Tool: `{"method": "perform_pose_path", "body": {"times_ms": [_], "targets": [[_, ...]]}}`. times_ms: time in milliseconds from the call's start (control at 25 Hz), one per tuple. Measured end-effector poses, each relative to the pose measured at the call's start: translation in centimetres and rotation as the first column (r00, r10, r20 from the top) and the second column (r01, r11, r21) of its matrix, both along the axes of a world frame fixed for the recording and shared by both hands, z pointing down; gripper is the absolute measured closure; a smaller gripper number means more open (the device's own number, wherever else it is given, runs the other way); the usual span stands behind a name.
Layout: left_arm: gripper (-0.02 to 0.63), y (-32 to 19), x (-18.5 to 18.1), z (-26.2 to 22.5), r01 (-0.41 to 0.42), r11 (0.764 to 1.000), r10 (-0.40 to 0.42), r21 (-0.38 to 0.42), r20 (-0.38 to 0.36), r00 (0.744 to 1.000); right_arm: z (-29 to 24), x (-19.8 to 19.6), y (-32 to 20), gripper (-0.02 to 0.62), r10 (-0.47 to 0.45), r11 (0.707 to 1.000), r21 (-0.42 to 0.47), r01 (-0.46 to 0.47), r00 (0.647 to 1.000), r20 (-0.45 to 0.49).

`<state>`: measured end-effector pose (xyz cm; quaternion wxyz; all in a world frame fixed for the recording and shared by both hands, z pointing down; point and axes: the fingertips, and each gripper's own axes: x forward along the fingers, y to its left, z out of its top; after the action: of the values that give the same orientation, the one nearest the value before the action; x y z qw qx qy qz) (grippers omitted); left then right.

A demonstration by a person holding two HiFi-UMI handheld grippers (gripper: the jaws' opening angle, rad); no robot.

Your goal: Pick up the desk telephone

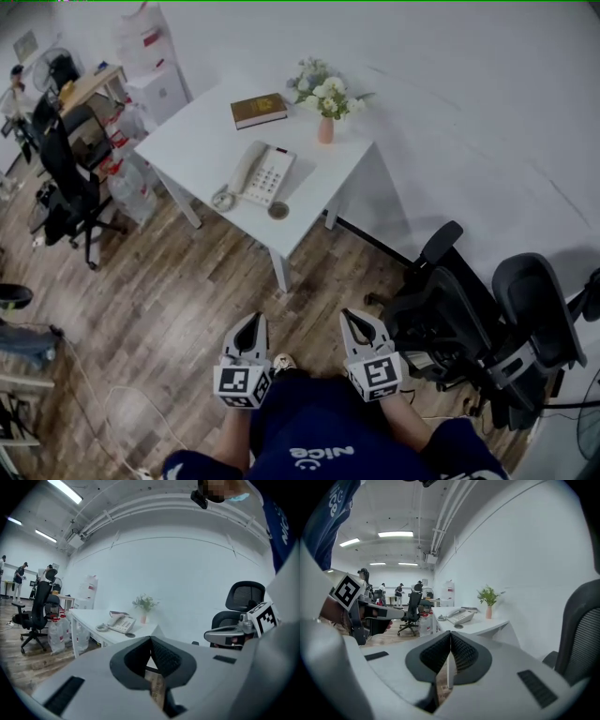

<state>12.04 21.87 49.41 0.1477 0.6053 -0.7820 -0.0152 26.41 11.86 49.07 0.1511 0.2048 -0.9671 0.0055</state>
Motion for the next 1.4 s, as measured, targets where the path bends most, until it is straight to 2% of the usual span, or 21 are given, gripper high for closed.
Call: {"method": "perform_pose_path", "body": {"times_ms": [320, 720, 1040, 1400], "targets": [[0.589, -1.4, -5.5, 0.0, -0.069, 0.998, 0.069, -0.005, -0.001, 0.998, 0.3, -5.5, 0.4, 0.572, 0.043, 0.999, -0.026, -0.043, 0.999, 0.001], [0.589, -2.6, -7.3, 1.4, -0.084, 0.995, 0.083, -0.044, -0.022, 0.996, 1.6, -8.3, -1.4, 0.572, 0.036, 0.997, -0.063, -0.037, 0.999, -0.013], [0.589, -6.4, -10.7, 2.5, -0.018, 0.997, 0.016, -0.076, -0.031, 0.999, 2.8, -13.0, -6.8, 0.572, -0.041, 0.995, -0.091, 0.04, 0.999, -0.007], [0.589, -14.5, -15.2, 1.4, 0.023, 0.997, -0.024, -0.075, -0.011, 1.0, 2.9, -19.1, -15.2, 0.572, -0.102, 0.987, -0.119, 0.104, 0.995, 0.018]]}}
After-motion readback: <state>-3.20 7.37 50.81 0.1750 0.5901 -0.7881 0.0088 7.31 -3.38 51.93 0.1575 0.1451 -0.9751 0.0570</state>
